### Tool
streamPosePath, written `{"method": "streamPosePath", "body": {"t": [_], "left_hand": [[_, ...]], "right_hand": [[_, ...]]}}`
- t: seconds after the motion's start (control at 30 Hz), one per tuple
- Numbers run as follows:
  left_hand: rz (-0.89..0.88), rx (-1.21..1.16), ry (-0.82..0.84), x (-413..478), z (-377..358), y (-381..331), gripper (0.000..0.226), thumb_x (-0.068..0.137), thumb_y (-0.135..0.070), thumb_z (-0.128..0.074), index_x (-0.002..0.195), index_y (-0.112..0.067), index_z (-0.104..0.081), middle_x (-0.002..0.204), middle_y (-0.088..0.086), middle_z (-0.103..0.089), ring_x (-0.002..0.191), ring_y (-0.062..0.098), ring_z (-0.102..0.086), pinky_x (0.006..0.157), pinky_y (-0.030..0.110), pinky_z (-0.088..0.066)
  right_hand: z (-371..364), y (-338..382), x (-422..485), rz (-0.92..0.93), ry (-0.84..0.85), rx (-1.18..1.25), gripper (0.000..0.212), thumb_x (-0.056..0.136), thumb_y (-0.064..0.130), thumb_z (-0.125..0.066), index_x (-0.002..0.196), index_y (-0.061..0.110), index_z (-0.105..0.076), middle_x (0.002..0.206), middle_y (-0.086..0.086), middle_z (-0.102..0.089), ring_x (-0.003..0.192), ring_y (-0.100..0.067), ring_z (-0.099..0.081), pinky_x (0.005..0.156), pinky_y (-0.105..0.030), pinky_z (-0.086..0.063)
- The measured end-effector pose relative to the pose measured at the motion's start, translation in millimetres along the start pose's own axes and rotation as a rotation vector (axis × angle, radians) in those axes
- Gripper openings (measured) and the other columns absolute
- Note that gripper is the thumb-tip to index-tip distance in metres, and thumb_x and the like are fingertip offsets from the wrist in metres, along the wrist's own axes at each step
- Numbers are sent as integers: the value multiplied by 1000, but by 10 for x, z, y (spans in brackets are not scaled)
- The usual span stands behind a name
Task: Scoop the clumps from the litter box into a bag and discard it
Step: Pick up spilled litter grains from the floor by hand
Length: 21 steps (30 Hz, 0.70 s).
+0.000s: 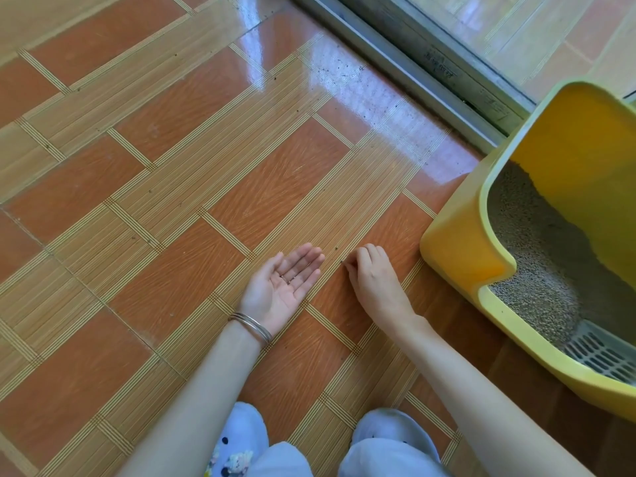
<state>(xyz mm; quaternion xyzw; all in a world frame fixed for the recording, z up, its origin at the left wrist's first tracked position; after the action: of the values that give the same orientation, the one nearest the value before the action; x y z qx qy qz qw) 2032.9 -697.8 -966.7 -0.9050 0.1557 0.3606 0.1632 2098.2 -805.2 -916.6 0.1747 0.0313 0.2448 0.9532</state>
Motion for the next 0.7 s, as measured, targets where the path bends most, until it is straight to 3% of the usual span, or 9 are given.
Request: {"method": "streamPosePath", "body": {"t": [0.1,0.27,0.33,0.5,0.7], "left_hand": [[20,-5,-14,26,-30,71,40,98,-21,-35,109,4,-64,114,20,-64,106,29,-63,91,37,-50],[49,11,-12,56,-135,203,39,98,-23,-34,111,3,-60,105,17,-68,93,23,-67,84,30,-55],[55,20,-7,62,-174,230,39,98,-23,-33,108,2,-62,99,15,-69,88,21,-68,79,28,-56],[45,-32,16,59,-185,165,40,96,-21,-36,104,6,-66,110,21,-65,103,29,-64,92,39,-49],[-31,-124,21,7,-17,-109,41,96,-20,-36,100,4,-69,113,18,-65,111,28,-60,92,39,-49]], "right_hand": [[131,-31,-30,-71,-12,208,2,90,6,-56,91,4,-55,88,-6,-55,80,-16,-50,72,-27,-46],[392,296,-65,-58,-47,489,6,88,8,-61,93,7,-62,90,0,-60,80,-5,-52,72,-13,-43],[429,345,-87,-39,-57,507,10,87,8,-63,96,8,-67,93,2,-63,82,-3,-54,73,-12,-42],[505,-83,-65,-225,-163,585,12,84,12,-66,95,15,-72,89,4,-65,79,-4,-59,68,-13,-44],[149,-261,155,-204,17,461,18,81,18,-71,98,14,-71,88,4,-61,78,-4,-57,72,-12,-44]]}}
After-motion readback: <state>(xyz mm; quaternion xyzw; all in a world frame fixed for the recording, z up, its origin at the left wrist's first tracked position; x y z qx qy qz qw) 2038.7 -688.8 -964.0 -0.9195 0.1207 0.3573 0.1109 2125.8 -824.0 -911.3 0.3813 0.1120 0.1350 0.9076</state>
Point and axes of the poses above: each hand's wrist, its own x-axis towards the middle knuckle, its own z-axis out of the back of the hand, y = z × x, the point moved 10 cm from there along x, towards the middle knuckle
